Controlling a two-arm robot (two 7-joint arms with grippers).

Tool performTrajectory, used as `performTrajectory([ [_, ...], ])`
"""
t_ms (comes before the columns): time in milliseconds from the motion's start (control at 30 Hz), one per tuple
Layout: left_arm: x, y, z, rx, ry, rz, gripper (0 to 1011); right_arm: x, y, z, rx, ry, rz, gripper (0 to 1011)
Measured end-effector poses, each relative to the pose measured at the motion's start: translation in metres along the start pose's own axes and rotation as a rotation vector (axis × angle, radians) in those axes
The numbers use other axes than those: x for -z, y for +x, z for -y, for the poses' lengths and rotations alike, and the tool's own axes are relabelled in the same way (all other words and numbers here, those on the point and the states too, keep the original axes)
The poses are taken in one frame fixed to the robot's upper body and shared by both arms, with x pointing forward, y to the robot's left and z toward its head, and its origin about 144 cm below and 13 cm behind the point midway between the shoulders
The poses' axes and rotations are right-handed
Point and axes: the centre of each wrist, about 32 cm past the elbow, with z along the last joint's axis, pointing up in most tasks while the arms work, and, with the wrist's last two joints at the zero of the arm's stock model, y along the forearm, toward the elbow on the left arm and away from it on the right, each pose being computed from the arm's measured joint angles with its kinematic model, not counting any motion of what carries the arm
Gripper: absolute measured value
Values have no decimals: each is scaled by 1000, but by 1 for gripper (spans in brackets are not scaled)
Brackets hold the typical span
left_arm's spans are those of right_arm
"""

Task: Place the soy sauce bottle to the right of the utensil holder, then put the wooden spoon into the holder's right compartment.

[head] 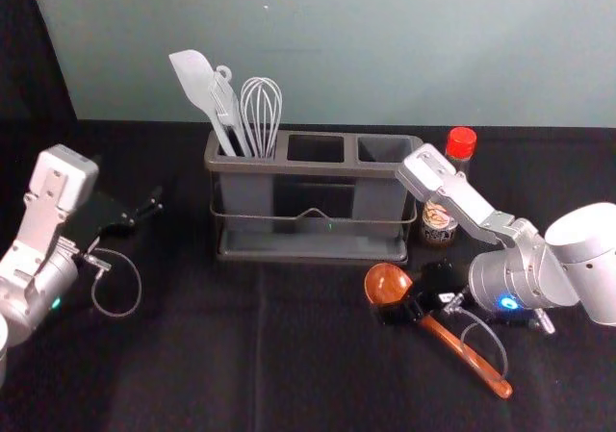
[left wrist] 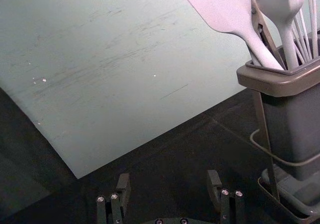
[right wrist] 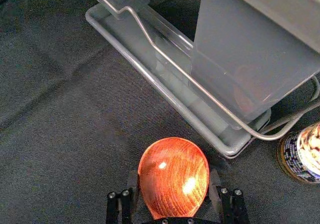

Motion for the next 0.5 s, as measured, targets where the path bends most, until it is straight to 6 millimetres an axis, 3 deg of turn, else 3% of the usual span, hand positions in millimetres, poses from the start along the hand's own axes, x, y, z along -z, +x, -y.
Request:
performTrajectory([
  [500,0,0,0,0,0,0,1005,2,-4,5,0,63,34,833],
])
